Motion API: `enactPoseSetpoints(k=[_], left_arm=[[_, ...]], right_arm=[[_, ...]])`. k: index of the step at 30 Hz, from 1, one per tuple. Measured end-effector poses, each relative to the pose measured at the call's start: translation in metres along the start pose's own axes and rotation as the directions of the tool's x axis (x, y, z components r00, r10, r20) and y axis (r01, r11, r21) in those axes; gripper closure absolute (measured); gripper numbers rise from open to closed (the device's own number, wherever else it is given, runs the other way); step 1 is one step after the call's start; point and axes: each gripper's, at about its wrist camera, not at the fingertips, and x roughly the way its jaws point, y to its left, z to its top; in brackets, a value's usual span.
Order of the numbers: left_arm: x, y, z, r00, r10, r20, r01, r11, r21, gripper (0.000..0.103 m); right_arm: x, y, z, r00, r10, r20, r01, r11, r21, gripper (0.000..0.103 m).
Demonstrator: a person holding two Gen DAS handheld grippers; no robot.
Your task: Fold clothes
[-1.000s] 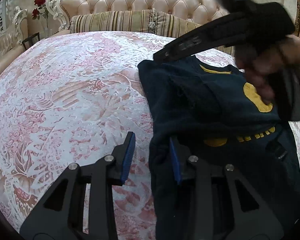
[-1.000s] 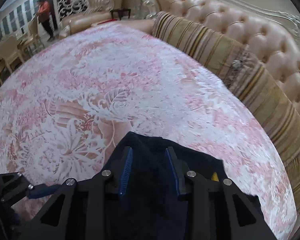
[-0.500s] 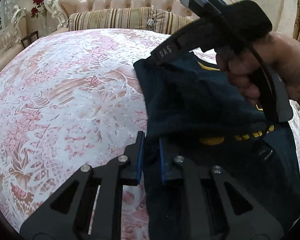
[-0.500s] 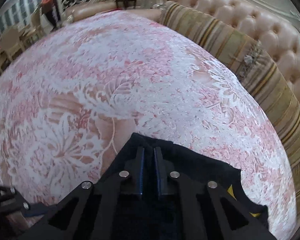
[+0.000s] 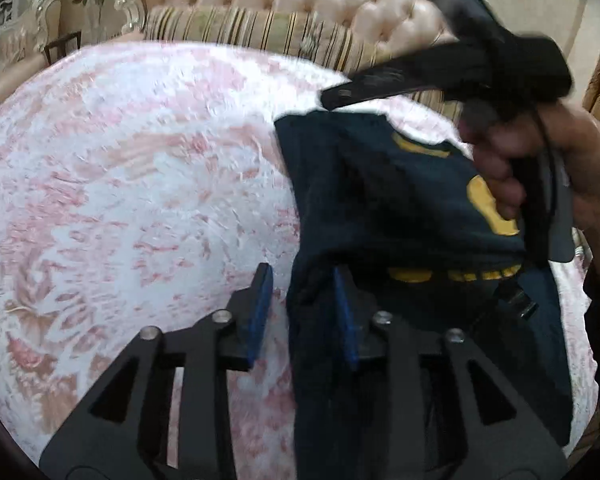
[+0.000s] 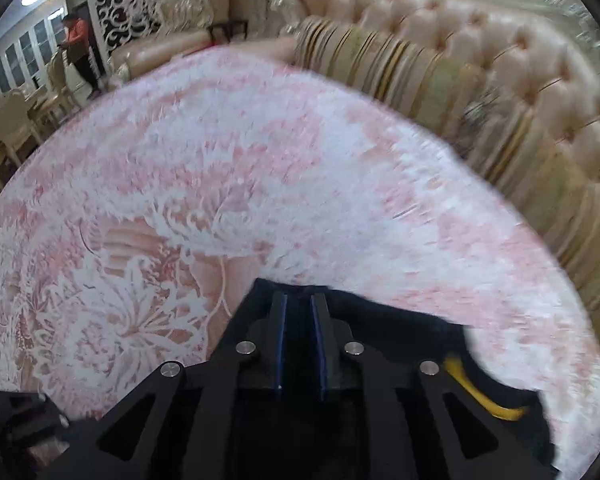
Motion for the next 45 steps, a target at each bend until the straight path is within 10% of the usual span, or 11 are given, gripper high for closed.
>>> enactPoseSetpoints(k=[6,8,13,19,27,39,45], left_arm=[[0.003,0.012,0.040,0.999,-0.043,0.022,0.044,0.998,-0.039,0.067],[0.024,0.014,0.055,1.000,-0.013,-0.016,0.013,1.000,0.003,0.092],[0.072,-0.012,0.054,0.988,0.055,-0.145,-0.039,0.993,0.114,0.094],[0.068,-0.007,0.054,0.987,0.097,-0.127,-0.087,0.993,0.082,0.087],[-0.007,-0.012,0.015,0.999,0.043,-0.033,-0.044,0.997,-0.055,0.081],[-0.053,-0.011,-0.055,0.998,0.056,-0.024,-0.059,0.993,-0.105,0.077],[-0.054,-0.025,-0.068,0.998,0.033,-0.044,-0.034,0.999,-0.031,0.077]], right_arm=[[-0.093,-0.034,-0.072,0.982,-0.142,0.126,0.138,0.990,0.044,0.048],[-0.115,-0.051,-0.114,0.960,-0.241,0.139,0.231,0.969,0.084,0.046],[-0.138,-0.115,-0.203,0.926,-0.372,0.065,0.342,0.899,0.274,0.046],[-0.156,-0.191,-0.274,0.907,-0.419,-0.030,0.383,0.798,0.466,0.046],[-0.128,-0.195,-0.261,0.969,-0.242,0.042,0.185,0.833,0.521,0.046],[-0.122,-0.173,-0.262,0.909,-0.413,-0.062,0.396,0.806,0.440,0.047],[-0.142,-0.147,-0.261,0.919,-0.394,0.006,0.359,0.843,0.400,0.046]])
